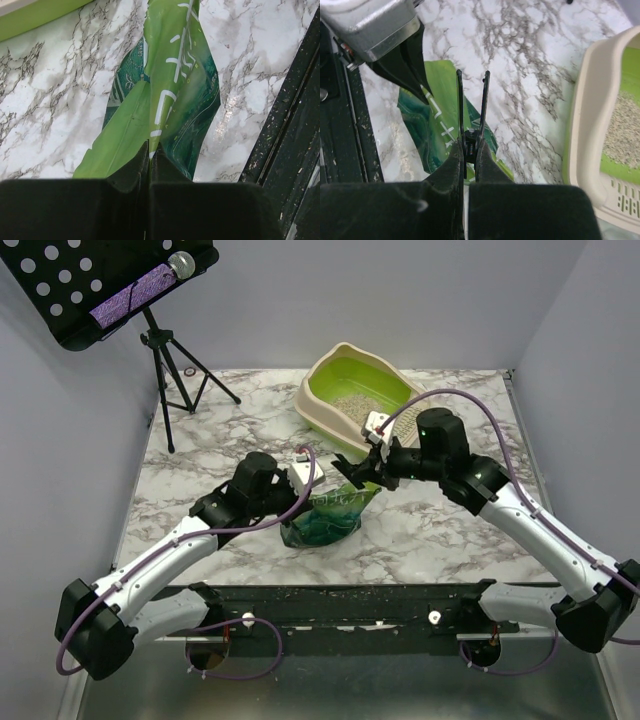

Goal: Fill the litter box with clean litter

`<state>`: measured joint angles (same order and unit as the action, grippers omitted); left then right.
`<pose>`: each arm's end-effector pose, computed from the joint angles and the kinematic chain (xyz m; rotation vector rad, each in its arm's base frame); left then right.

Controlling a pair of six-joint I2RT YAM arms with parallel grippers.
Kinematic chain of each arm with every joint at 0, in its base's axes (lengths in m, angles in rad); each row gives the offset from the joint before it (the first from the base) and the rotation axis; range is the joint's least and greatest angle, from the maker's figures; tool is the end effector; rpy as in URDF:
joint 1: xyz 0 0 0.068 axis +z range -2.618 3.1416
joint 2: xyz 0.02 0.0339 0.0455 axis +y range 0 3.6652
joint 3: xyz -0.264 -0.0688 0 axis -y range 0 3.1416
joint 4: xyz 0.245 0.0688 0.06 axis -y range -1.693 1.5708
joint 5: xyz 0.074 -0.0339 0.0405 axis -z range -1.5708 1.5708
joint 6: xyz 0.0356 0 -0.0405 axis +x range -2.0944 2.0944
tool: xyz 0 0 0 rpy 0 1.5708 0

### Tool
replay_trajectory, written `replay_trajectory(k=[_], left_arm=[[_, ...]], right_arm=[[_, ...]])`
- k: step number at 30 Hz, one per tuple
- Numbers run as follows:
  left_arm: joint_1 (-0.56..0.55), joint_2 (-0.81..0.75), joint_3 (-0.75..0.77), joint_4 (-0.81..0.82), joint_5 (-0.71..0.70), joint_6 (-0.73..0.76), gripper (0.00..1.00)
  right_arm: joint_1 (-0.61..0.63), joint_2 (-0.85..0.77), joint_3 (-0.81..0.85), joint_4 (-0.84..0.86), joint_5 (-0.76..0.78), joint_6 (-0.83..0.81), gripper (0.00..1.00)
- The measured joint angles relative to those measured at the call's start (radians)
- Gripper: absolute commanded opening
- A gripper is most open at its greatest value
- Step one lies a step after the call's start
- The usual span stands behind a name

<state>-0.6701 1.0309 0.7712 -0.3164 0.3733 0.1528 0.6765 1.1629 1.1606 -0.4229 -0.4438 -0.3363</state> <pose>0.1693 -0.1507 0.2767 1.0733 1.9026 -0.6985 0.1909 0.1729 0.3715 -1.2193 1.6010 0.6602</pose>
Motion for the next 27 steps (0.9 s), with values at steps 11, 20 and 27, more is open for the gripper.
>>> replay_trajectory(k=[11, 20, 27], left_arm=[[-0.008, -0.040, -0.038, 0.032, -0.003, 0.000, 0.04], [-0.020, -0.055, -0.047, 0.038, -0.016, -0.003, 0.05], [-0.023, -0.060, -0.048, 0.038, -0.025, -0.004, 0.05]], right_arm=[[-0.031, 0.100, 0.022, -0.070, -0.285, -0.216, 0.00], [-0.031, 0.164, 0.035, -0.078, -0.353, -0.329, 0.00], [-0.031, 0.195, 0.060, -0.091, -0.356, -0.356, 0.00]])
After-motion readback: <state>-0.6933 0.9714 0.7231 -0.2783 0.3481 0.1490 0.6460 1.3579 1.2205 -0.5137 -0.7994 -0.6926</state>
